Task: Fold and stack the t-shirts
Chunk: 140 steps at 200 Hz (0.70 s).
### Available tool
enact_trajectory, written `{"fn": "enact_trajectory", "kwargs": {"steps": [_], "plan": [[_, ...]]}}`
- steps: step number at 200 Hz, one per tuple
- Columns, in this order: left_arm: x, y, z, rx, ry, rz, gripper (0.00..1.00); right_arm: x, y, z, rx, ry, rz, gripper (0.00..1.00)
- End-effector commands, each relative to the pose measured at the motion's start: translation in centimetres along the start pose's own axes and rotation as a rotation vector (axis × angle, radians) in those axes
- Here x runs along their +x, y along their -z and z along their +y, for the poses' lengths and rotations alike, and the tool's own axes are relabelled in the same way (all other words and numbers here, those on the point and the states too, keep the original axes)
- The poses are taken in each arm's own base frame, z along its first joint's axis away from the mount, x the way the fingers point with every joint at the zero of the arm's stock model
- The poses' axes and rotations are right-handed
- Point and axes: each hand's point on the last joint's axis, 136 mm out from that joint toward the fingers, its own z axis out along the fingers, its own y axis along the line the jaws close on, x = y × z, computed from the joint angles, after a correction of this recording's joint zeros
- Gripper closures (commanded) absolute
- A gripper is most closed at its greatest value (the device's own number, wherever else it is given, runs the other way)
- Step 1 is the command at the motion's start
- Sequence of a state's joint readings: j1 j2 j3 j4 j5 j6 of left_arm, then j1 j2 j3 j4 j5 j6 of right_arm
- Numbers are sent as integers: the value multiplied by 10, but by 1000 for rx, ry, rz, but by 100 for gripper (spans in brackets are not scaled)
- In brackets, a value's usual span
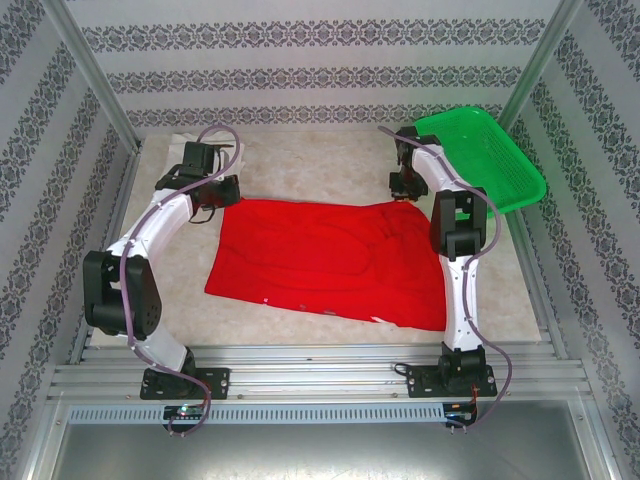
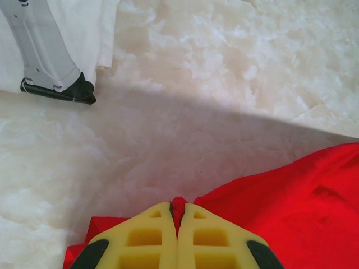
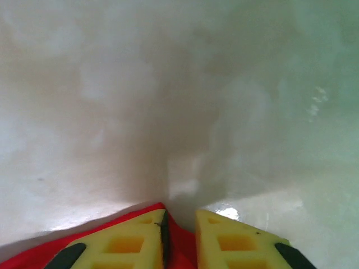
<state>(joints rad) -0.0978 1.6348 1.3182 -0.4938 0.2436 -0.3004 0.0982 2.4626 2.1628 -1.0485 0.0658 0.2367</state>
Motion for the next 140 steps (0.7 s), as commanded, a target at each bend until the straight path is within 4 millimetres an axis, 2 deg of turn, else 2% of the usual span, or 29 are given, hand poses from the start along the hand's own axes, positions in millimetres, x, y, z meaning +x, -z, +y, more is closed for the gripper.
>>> {"fn": "enact_trajectory", "kwargs": {"steps": [1, 15, 28, 60, 95, 120, 137, 140], "plan": [[-8, 8, -10, 40, -5, -44, 100, 5, -5, -2, 21, -5, 20, 91], [-8, 7, -11, 44, -6, -42, 100, 1, -2, 2, -3, -15, 1, 100], [-7, 7, -12, 48, -7, -39, 100, -6, 9, 5, -17, -26, -44, 100], [-5, 8, -11, 41, -11, -39, 100, -25, 58, 7, -76, -51, -250, 100], [-5, 12, -8, 28, -13, -55, 100, -11, 94, 2, -129, -85, -382, 100], [-6, 13, -8, 28, -3, -66, 100, 4, 106, -2, -171, -117, -421, 100], [-4, 11, -10, 45, 6, -63, 100, 9, 93, -2, -192, -124, -361, 100], [-3, 10, -10, 48, 6, -61, 100, 9, 90, -1, -202, -122, -337, 95]]}}
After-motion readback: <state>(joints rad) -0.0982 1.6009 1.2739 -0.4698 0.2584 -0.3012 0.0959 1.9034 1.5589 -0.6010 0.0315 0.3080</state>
